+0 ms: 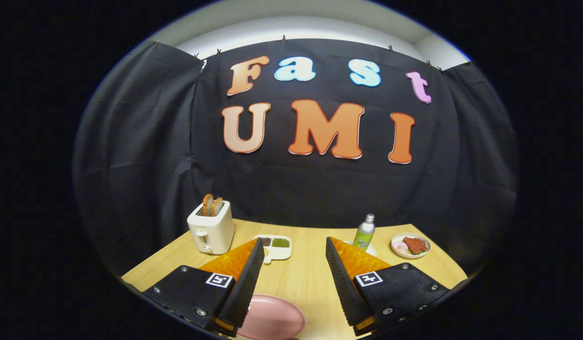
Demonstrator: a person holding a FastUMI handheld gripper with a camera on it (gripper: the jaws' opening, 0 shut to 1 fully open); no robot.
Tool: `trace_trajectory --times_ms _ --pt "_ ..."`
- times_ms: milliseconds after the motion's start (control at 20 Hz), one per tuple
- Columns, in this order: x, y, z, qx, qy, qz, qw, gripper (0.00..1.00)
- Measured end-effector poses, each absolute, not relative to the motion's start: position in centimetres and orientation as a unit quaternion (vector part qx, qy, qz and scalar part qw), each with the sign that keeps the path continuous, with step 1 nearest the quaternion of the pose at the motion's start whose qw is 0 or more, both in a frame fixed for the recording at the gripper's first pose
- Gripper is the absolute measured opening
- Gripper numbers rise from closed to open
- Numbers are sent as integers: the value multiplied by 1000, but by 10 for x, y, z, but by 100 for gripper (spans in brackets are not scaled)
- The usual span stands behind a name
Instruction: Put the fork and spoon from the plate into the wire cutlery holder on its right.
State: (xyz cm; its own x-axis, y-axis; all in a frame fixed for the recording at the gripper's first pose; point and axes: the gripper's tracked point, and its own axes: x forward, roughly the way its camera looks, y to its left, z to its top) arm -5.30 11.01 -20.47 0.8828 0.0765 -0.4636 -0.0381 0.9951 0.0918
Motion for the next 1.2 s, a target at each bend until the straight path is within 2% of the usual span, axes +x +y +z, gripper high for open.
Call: trace_trajectory --times_ms 250,600,1000,1100,1200 --pt "-95 166 -267 39 341 68 937 80" --pt "-153 202 -343 22 471 90 877 81" --pt "-192 218 -398 3 561 98 822 81" --pt "-197 215 -404 12 579 92 810 78" --pt "-199 217 -411 13 594 94 799 69"
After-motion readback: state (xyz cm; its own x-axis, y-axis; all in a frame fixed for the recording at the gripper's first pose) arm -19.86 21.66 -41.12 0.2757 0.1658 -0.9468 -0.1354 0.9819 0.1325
